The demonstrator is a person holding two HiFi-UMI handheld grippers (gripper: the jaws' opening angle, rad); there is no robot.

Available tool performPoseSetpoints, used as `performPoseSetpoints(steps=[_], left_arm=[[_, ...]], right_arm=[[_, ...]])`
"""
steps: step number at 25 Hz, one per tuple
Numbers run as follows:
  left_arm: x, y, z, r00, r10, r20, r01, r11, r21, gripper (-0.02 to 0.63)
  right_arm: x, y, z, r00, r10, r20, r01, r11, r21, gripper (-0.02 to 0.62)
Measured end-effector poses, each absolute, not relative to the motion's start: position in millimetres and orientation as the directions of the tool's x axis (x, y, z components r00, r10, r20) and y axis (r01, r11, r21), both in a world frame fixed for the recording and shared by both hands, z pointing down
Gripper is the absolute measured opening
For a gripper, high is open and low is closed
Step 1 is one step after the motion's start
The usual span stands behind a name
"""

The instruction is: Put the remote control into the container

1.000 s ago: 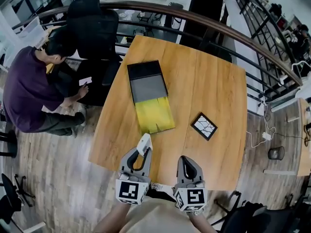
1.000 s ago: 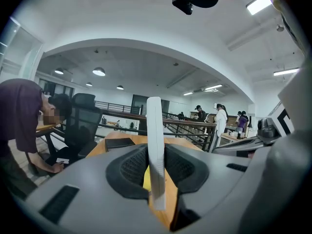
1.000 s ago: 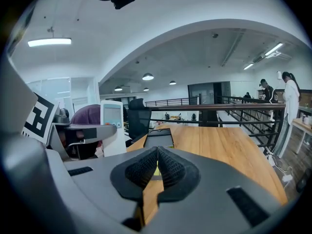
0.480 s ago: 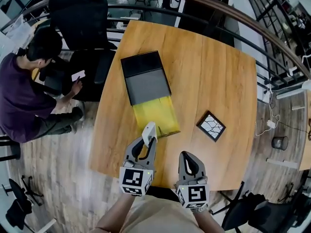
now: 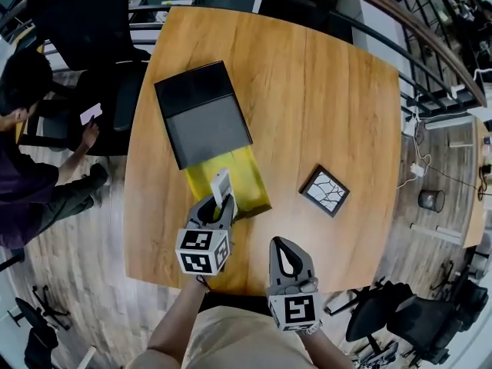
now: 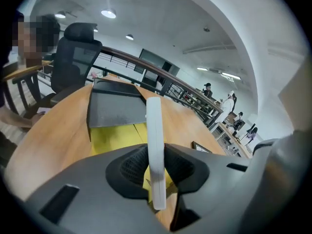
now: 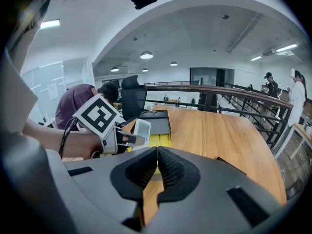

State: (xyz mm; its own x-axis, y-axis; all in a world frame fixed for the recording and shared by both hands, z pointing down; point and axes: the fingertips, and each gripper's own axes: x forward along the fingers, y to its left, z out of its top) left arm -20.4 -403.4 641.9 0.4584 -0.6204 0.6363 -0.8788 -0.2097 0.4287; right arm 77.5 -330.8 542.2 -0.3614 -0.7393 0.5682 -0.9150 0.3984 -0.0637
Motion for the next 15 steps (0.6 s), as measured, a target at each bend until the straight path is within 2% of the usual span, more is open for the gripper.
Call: performPoseSetpoints(steps=[9,15], left_arm=[[-19.3,-413.0,701.9,0.484,-0.518,0.706,-0.839,-0.045,0.542,0.100],[-12.8,-414.6,710.8,0.458,-0.494,0.739,-0.868,-0.070,0.491,0.100]], right_arm=[[83.7,-348.2,557.0,-0.332,-0.735,0.591,-0.929,0.365,-0.068,0.018],[75.7,-348.5,562.5,-0.343,-0.720,0.604,-0.921,0.385,-0.064,0.018]])
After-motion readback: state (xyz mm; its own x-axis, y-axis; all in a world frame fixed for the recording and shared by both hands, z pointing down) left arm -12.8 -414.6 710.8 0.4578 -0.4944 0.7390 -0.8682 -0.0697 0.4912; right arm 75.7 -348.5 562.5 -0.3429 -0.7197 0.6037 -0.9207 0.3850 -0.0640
